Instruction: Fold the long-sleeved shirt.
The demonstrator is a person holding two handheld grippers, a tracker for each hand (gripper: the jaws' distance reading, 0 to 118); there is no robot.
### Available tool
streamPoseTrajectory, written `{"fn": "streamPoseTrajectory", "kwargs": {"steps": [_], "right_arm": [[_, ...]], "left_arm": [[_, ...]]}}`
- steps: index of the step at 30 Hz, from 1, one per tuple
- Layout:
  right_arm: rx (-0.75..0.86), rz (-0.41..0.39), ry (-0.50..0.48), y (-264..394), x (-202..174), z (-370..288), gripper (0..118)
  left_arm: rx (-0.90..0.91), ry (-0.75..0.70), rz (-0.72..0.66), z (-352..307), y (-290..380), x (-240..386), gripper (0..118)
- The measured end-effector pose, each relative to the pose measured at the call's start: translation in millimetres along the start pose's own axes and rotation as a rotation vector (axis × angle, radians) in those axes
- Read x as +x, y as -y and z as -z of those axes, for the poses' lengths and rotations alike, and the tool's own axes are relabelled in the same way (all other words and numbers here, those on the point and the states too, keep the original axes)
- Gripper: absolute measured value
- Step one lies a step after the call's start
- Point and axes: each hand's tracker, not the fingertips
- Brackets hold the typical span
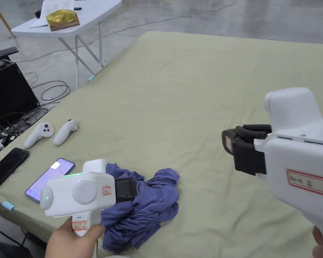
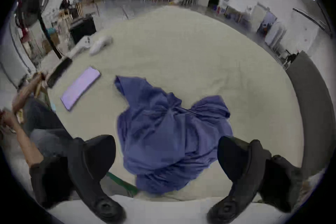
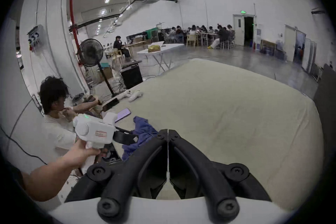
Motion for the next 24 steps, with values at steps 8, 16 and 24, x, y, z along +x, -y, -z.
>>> {"fn": "streamPoseTrajectory", "kwargs": {"steps": [8, 16, 24], "right_arm": [[-0.032, 0.057, 0.020, 13.2, 12.0, -8.8, 4], [0.121, 0.147, 0.095, 21.3, 34.5, -55.6, 4], [0.367, 0.164, 0.290, 9.7, 56.4, -140.1, 4]], "left_arm": [[-0.196, -0.027, -0.049, 59.2, -8.5, -14.7, 11], [0.184, 0.434, -0.097, -110.3, -71.4, 59.6, 7], [0.488, 0.813, 0.130, -292.4, -165.0, 220.0, 7]]}}
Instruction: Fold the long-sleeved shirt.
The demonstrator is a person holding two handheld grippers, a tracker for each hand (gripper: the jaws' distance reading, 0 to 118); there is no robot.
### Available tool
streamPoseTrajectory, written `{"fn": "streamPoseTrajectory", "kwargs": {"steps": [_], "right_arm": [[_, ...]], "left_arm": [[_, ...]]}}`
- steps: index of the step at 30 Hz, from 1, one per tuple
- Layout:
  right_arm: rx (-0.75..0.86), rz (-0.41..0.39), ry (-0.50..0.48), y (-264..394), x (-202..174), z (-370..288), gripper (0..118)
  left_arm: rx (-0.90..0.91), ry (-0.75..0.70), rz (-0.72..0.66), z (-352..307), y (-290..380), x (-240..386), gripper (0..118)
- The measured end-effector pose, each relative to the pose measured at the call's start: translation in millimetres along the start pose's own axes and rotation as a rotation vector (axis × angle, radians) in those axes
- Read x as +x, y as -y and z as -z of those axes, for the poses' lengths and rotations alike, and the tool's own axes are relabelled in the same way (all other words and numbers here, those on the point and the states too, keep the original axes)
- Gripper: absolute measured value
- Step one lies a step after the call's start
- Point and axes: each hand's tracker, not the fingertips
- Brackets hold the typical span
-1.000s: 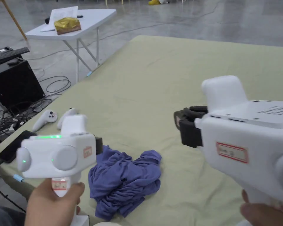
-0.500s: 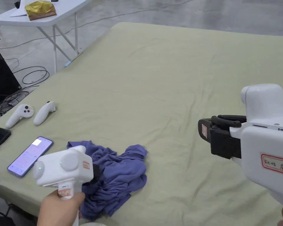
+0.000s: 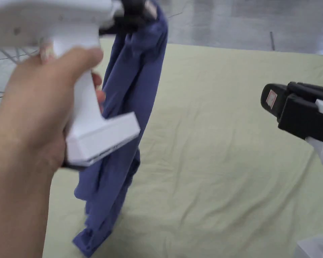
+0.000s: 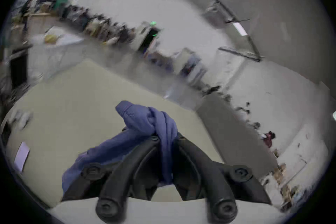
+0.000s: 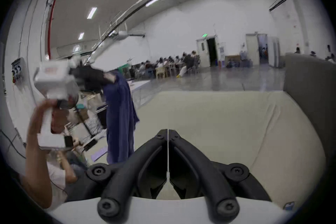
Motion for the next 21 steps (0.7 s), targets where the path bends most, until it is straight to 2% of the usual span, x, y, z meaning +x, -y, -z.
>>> {"fn": "streamPoseTrajectory", "kwargs": {"steps": [3, 5, 9, 13, 18, 21], "right_arm": [[0.049, -0.009, 0.073, -14.5, 16.6, -24.0, 4], [0.066, -0.030, 0.163, -22.2, 30.0, -40.5, 4], [0.084, -0.083, 0.282, -20.6, 58.4, -66.5, 4], [0.041, -0.046, 0.352, -2.8, 93.0, -81.7, 4], [-0.049, -0.025, 0.421, 34.8, 132.3, -81.5, 4], [-0.122, 0.014, 0.459, 55.2, 150.8, -74.9, 4]], "left_arm": [[0.012, 0.071, 0.067, 26.9, -18.1, 52.6, 7], [0.001, 0.097, 0.122, 49.3, -15.4, 83.0, 7], [-0.116, 0.097, 0.116, 106.1, 31.6, 102.7, 7], [-0.359, 0.013, 0.083, 183.7, 133.2, 84.0, 7], [-0.680, -0.093, -0.008, 259.9, 308.4, 28.5, 7], [-0.882, -0.091, -0.165, 284.8, 388.0, -7.1, 8]]}}
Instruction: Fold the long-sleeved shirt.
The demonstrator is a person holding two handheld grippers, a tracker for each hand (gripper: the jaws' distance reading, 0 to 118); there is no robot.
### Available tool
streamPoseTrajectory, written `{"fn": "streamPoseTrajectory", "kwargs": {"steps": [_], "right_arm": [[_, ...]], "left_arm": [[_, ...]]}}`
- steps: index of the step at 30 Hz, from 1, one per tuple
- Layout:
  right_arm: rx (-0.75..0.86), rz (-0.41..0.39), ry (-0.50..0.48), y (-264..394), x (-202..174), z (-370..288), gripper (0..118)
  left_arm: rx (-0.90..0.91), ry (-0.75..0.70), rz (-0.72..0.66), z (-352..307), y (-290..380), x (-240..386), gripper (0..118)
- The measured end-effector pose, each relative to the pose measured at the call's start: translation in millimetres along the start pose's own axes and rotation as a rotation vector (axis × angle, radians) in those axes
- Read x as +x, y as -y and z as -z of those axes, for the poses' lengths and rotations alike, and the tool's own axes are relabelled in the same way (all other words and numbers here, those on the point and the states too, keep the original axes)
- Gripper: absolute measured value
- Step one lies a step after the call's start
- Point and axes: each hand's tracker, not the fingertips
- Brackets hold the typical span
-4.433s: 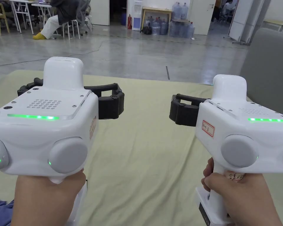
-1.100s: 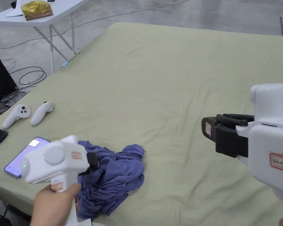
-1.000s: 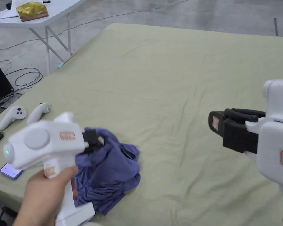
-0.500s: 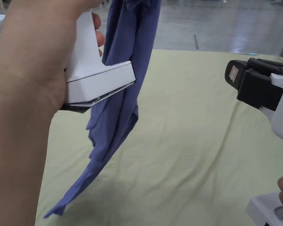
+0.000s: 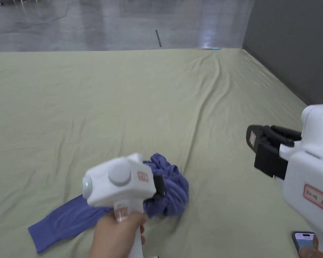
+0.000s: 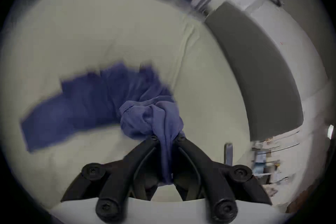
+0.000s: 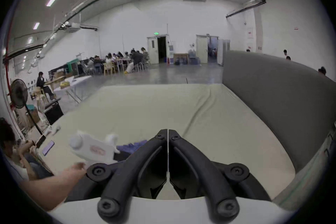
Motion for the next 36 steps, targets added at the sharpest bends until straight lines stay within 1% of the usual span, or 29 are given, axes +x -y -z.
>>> {"fn": "streamPoseTrajectory", "kwargs": {"steps": [1, 2, 3, 4, 5, 6, 8, 10, 12, 13, 14, 15, 16, 17, 18, 19, 20, 23, 26, 27, 28, 29, 30, 31, 34, 36], "right_arm": [[-0.020, 0.017, -0.004, 5.5, 4.0, 5.1, 4], [-0.043, 0.028, -0.015, 9.4, 7.0, 9.2, 4], [-0.045, 0.032, -0.022, 11.3, 8.5, 11.4, 4], [-0.046, 0.038, -0.027, 14.0, 10.1, 12.8, 4], [-0.043, 0.040, -0.035, 14.8, 10.2, 13.7, 4], [-0.038, 0.038, -0.047, 14.9, 9.3, 14.4, 4], [-0.029, 0.020, -0.087, 16.0, 4.5, 14.7, 4], [-0.038, 0.000, -0.128, 20.1, -2.7, 18.4, 4], [-0.072, -0.012, -0.150, 29.3, -12.3, 25.5, 4], [-0.104, 0.001, -0.153, 37.2, -18.0, 31.1, 4], [-0.149, 0.021, -0.175, 45.9, -22.8, 38.0, 4], [-0.182, 0.038, -0.197, 53.3, -26.4, 44.0, 4], [-0.217, 0.062, -0.207, 63.0, -30.7, 50.4, 4], [-0.249, 0.076, -0.210, 71.4, -35.3, 55.8, 4], [-0.264, 0.078, -0.215, 76.3, -38.4, 58.9, 4], [-0.272, 0.069, -0.219, 80.1, -41.8, 61.9, 4], [-0.284, 0.059, -0.217, 83.8, -45.5, 64.7, 4], [-0.315, 0.014, -0.202, 85.5, -52.2, 74.7, 4], [-0.332, 0.014, -0.199, 88.0, -55.4, 84.1, 4], [-0.341, 0.018, -0.201, 90.7, -56.5, 87.1, 4], [-0.354, 0.023, -0.203, 95.2, -58.0, 90.9, 4], [-0.372, 0.028, -0.205, 100.5, -59.7, 94.5, 4], [-0.390, 0.032, -0.210, 104.7, -60.8, 97.6, 4], [-0.408, 0.038, -0.212, 109.7, -61.8, 101.1, 4], [-0.462, 0.047, -0.197, 125.5, -63.6, 113.3, 4], [-0.509, 0.059, -0.177, 134.4, -62.6, 122.2, 4]], "left_arm": [[-0.047, 0.029, -0.068, 11.2, 8.8, -7.9, 18], [-0.058, 0.037, -0.104, 14.6, 11.5, -14.5, 52], [-0.015, 0.037, -0.111, 7.4, 10.8, -16.8, 111], [0.045, 0.058, -0.086, -6.2, 6.0, -16.7, 118], [0.116, 0.085, -0.039, -29.7, 3.2, -14.6, 118], [0.245, 0.106, -0.054, -56.4, -3.5, -17.6, 118], [0.346, 0.126, 0.005, -107.2, -11.0, -28.8, 118], [0.409, 0.107, 0.014, -156.8, -4.5, -41.6, 118], [0.390, -0.032, 0.053, -180.8, 8.3, -55.5, 116], [0.391, -0.200, 0.074, -181.2, 17.7, -63.0, 116], [0.390, -0.312, 0.082, -181.4, 31.5, -72.0, 95], [0.371, -0.354, 0.076, -175.9, 42.8, -80.5, 22], [0.339, -0.364, 0.040, -170.3, 55.6, -90.8, 0], [0.279, -0.348, 0.002, -155.7, 62.6, -109.4, 0], [0.206, -0.249, -0.057, -146.0, 69.3, -117.1, 0], [0.164, -0.191, -0.104, -136.9, 74.1, -125.0, 0], [0.151, -0.179, -0.124, -129.2, 74.9, -127.6, 0], [0.167, -0.247, -0.032, -122.2, 54.5, -121.5, 0], [0.211, -0.226, -0.008, -115.9, 29.4, -108.1, 0], [0.216, -0.216, -0.004, -109.4, 18.1, -105.0, 22], [0.229, -0.200, -0.008, -100.8, 4.8, -101.0, 79], [0.220, -0.207, -0.016, -87.3, -10.6, -92.6, 118], [0.168, -0.203, -0.007, -72.6, -21.7, -87.4, 118], [0.198, -0.179, 0.025, -64.8, -24.8, -84.2, 118], [0.178, -0.141, 0.010, -22.5, -64.9, -60.9, 118], [0.106, -0.140, 0.034, 9.2, -76.0, -52.3, 118]]}}
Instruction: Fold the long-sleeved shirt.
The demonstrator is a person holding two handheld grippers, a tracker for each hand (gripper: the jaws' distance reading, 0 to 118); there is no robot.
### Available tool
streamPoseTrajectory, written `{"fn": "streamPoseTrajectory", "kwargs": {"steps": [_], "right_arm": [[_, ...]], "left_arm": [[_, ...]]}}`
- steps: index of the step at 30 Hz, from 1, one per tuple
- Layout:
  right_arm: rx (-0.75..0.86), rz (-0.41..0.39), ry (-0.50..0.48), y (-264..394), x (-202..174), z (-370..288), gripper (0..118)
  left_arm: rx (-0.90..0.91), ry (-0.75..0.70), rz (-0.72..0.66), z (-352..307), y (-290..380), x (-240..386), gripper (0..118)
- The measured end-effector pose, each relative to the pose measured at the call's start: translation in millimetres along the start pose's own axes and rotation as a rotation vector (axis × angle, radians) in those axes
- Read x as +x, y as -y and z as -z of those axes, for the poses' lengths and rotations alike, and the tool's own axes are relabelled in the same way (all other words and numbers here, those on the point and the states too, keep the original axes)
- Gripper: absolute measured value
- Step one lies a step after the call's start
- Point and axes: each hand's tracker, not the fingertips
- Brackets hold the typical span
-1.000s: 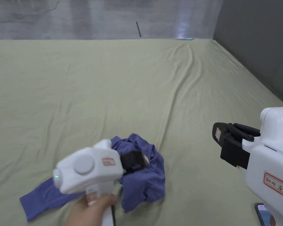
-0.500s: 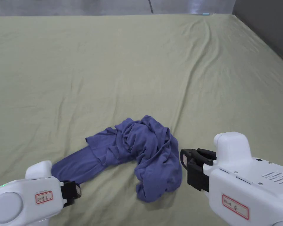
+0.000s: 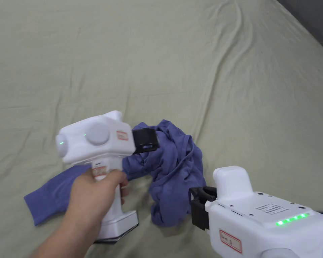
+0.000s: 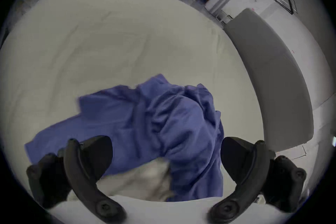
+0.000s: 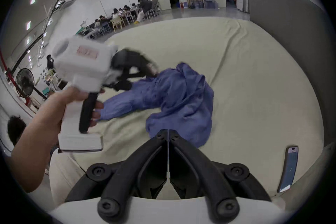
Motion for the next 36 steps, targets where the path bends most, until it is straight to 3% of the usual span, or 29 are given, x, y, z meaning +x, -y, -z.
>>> {"fn": "streamPoseTrajectory", "kwargs": {"steps": [2, 3, 4, 5, 7, 10, 11, 13, 14, 18, 19, 21, 22, 24, 25, 27, 30, 36], "right_arm": [[-0.025, 0.022, -0.003, 2.9, 4.6, 9.8, 4], [-0.027, 0.024, -0.001, 4.3, 6.3, 13.1, 4], [-0.040, 0.025, 0.014, 6.3, 8.4, 17.0, 4], [-0.056, 0.022, 0.029, 7.3, 10.8, 21.1, 4], [-0.077, 0.029, 0.038, 7.9, 15.8, 26.8, 4], [-0.076, 0.060, 0.018, 8.1, 24.1, 34.4, 5], [-0.072, 0.064, 0.025, 7.0, 25.7, 39.9, 14], [-0.119, 0.069, 0.069, 5.9, 26.6, 56.4, 111], [-0.094, 0.085, 0.039, 4.3, 28.5, 55.8, 118], [-0.191, 0.149, 0.009, 2.1, 30.9, 89.3, 113], [-0.155, 0.160, -0.008, 1.9, 32.7, 90.4, 97], [-0.145, 0.101, 0.060, 6.5, 24.2, 102.4, 10], [-0.149, 0.066, 0.085, 5.5, 21.1, 98.0, 10], [-0.123, 0.081, -0.003, -1.0, 22.6, 79.3, 10], [-0.059, 0.116, -0.036, -9.7, 26.8, 59.1, 10], [0.072, 0.107, 0.012, -35.5, 29.6, 16.4, 10], [0.259, 0.153, -0.084, -94.8, 32.2, -56.5, 10], [0.456, 0.058, -0.165, -246.2, 1.8, -156.6, 10]], "left_arm": [[-0.055, 0.022, 0.031, 26.3, 4.4, 26.1, 115], [-0.078, 0.022, 0.037, 36.8, 5.4, 29.8, 91], [-0.112, 0.008, 0.045, 46.1, 7.0, 32.5, 55], [-0.119, -0.019, 0.064, 62.6, 2.5, 26.4, 30], [-0.026, -0.110, 0.141, 53.1, 0.7, 26.5, 25], [-0.072, 0.044, 0.026, 35.7, 0.8, 15.6, 25], [-0.063, 0.030, 0.041, 30.0, 1.0, 13.5, 25], [-0.051, 0.027, 0.053, 21.6, 0.0, 14.2, 24], [-0.043, 0.025, 0.060, 17.3, -0.9, 14.0, 25], [-0.019, 0.044, 0.073, 2.4, -1.5, 17.8, 25], [-0.015, 0.043, 0.076, -2.7, -2.1, 18.2, 25], [0.003, 0.059, 0.044, -21.4, -1.0, 14.9, 25], [0.021, 0.070, 0.007, -34.0, -1.5, 11.0, 25], [0.060, 0.077, -0.006, -64.7, -3.4, 3.5, 25], [0.100, 0.067, -0.002, -87.4, -8.0, -0.8, 24], [0.175, 0.081, 0.023, -131.3, -13.5, -2.1, 25], [0.276, 0.139, 0.035, -197.1, -33.1, 5.4, 24], [0.550, 0.188, 0.130, -336.9, -101.9, 61.2, 24]]}}
